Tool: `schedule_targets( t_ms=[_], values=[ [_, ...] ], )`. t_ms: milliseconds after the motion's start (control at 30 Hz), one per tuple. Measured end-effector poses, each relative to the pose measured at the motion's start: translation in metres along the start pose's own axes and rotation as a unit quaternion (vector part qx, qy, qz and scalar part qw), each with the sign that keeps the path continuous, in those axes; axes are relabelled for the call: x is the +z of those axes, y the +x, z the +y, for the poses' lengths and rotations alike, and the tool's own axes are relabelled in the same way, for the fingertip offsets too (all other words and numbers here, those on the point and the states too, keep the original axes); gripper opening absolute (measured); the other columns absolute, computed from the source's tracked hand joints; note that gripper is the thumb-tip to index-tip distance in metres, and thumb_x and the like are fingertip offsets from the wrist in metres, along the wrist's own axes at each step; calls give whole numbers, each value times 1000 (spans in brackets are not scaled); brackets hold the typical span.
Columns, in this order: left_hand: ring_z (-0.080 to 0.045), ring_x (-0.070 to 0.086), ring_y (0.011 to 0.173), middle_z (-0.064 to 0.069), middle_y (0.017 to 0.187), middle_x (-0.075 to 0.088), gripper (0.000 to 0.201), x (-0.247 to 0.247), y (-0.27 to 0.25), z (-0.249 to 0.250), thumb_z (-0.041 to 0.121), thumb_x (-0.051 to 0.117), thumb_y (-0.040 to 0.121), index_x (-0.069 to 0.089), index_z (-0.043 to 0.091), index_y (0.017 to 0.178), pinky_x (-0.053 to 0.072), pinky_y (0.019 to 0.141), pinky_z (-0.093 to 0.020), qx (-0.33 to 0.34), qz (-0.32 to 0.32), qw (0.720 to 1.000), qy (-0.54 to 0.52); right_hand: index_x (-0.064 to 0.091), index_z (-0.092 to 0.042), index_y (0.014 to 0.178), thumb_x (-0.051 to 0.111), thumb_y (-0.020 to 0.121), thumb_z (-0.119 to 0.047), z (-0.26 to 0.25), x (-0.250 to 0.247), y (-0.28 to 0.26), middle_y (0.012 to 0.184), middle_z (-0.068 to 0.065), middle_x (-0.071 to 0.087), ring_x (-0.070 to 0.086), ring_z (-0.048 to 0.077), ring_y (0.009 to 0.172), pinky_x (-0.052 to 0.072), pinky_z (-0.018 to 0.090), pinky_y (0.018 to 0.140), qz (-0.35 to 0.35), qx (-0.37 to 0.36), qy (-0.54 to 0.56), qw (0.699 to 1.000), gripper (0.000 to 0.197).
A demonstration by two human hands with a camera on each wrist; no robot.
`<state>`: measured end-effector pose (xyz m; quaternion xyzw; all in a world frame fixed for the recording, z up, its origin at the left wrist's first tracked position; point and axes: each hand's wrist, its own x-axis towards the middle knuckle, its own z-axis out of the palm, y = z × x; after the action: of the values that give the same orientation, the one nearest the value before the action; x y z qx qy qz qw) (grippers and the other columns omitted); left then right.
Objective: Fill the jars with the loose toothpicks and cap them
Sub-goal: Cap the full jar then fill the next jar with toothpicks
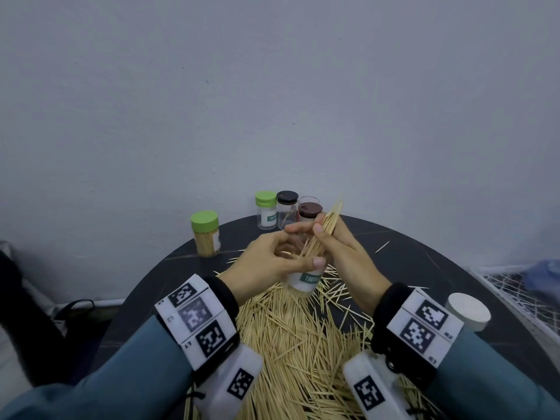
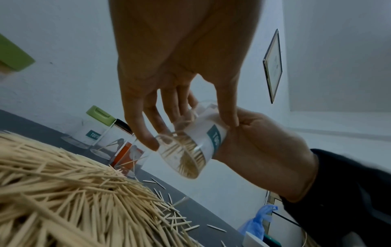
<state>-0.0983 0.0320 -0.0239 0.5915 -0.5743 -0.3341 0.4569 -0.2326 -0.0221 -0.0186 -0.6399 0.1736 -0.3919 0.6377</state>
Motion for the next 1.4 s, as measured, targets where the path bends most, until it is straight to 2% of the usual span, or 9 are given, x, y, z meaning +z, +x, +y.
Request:
schedule_targets(
  t_ms=[200, 333, 433, 600, 767, 900, 1033, 1167, 1400],
  values=[
    [-9, 63, 102, 2, 108, 68, 64, -1, -1, 2, 49, 82, 60, 64, 17, 112, 52, 93, -35, -8, 8, 1000, -2, 62, -14, 99, 32, 99, -33, 2, -5, 1, 111, -1, 68, 62, 13, 107, 51, 26, 90, 33, 8, -44, 998, 36],
    [-9, 62, 104, 2, 109, 67, 64, -1, -1, 2, 48, 83, 59, 64, 17, 111, 52, 92, -33, -15, 10, 1000, 3, 54, -14, 82, 31, 101, -20, 8, -6, 3, 114, 5, 67, 59, 20, 112, 45, 34, 99, 28, -1, -56, 998, 30],
    [-8, 62, 104, 6, 110, 66, 50, -2, -1, 2, 39, 79, 67, 64, 18, 110, 51, 92, -31, -17, 11, 1000, -2, 56, -10, 83, 35, 99, -11, 11, -7, 4, 114, 5, 65, 58, 16, 111, 44, 27, 96, 16, 9, -97, 995, 27],
    [-5, 60, 101, 7, 103, 66, 43, -4, 0, 2, 31, 78, 71, 64, 20, 110, 45, 84, -17, -10, 15, 1000, 14, 64, -12, 86, 33, 100, -24, 8, -9, 3, 104, -7, 67, 59, -3, 100, 40, 12, 86, 47, 28, -112, 992, 36],
    [-2, 60, 98, 10, 101, 67, 51, -8, 0, 1, 29, 84, 64, 66, 22, 111, 44, 78, -9, 22, 42, 997, 57, 60, -12, 100, 53, 91, -7, 13, -16, 8, 108, 6, 64, 58, 15, 102, 44, 28, 93, 44, 34, -119, 991, 12],
    [-1, 64, 93, 10, 98, 70, 54, -13, 2, -1, 27, 90, 55, 67, 27, 104, 48, 82, -15, 52, 96, 990, 87, 58, -15, 95, 61, 87, -11, 11, -17, 9, 97, 2, 62, 57, 8, 88, 46, 13, 77, 69, 30, -124, 989, 9],
    [-4, 63, 97, 10, 98, 69, 56, -16, 4, -2, 24, 92, 49, 67, 28, 99, 47, 85, -21, 66, 130, 983, 109, 64, -14, 86, 69, 81, -15, 9, -20, 8, 79, 1, 61, 55, 10, 74, 46, 20, 67, 59, 20, -200, 978, 7],
    [-1, 59, 99, 12, 100, 67, 59, -14, 3, -2, 26, 92, 49, 68, 25, 102, 41, 78, -9, 82, 142, 972, 168, 65, -17, 79, 75, 75, -15, 10, -16, 7, 76, 1, 65, 58, 8, 67, 51, 18, 61, 50, 9, -246, 968, 11],
    [-13, 57, 101, 14, 97, 65, 59, -11, 3, -4, 33, 92, 45, 66, 31, 98, 50, 86, -37, 86, 141, 964, 207, 69, -8, 77, 75, 76, -10, 6, -17, 4, 67, 5, 67, 61, 4, 54, 51, 13, 56, 58, -21, -294, 954, 7]
  ],
)
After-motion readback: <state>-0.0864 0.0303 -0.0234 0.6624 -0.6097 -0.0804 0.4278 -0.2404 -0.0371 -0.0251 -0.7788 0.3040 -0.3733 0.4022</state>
